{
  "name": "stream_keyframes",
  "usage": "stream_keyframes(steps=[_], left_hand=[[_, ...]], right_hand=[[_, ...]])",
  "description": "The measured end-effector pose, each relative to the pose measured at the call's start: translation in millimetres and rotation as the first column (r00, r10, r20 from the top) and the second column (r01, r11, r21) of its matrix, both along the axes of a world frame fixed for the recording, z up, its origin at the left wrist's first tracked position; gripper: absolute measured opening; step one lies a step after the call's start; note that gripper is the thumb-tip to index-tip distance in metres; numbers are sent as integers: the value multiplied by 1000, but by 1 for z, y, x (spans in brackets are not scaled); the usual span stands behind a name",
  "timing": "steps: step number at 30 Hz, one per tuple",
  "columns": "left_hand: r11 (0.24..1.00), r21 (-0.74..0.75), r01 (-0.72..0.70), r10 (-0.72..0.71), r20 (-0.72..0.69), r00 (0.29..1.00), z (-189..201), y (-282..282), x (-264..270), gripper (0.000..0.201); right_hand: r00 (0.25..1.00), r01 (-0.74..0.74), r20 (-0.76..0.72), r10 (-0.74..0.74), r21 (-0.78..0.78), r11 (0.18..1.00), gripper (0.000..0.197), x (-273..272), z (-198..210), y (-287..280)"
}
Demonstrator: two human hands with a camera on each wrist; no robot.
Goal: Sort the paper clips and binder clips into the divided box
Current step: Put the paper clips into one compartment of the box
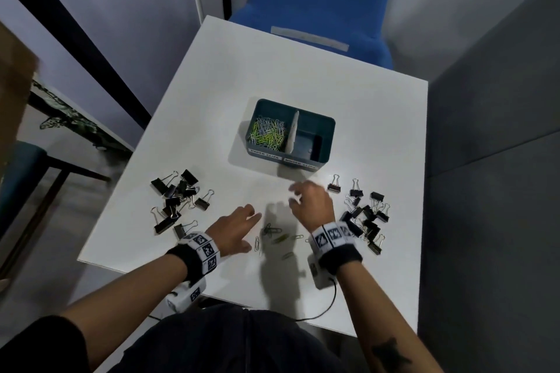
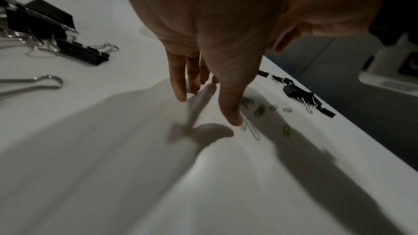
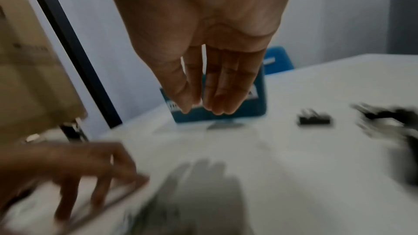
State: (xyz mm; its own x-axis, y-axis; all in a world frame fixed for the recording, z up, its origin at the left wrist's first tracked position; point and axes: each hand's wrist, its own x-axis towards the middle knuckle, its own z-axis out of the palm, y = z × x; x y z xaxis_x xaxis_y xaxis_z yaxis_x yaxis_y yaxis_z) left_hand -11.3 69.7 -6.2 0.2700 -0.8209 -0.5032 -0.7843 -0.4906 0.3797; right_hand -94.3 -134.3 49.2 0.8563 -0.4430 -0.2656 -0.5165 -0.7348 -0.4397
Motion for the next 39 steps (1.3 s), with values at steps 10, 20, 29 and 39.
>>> stream_keyframes(steps=[10,20,29,39], left_hand=[[973,-230,27,-22,27,999,-13,-18,-31,47],[972,-167,-166,154,-84,984,-5,-6,-27,54],[993,-100,57,-43,134,990,-12,-15,-62,67],[989,-146,-1,23,148,989,-18,-21,-48,35]], right_hand=[[989,58,-141,-46,83,995,29,-93,-62,44],[997,26,-78,-14,151,988,50,-106,-62,35],[993,-71,-79,84,153,986,34,-86,-61,61],[986,-143,-93,141,-13,990,16,-79,-76,52]])
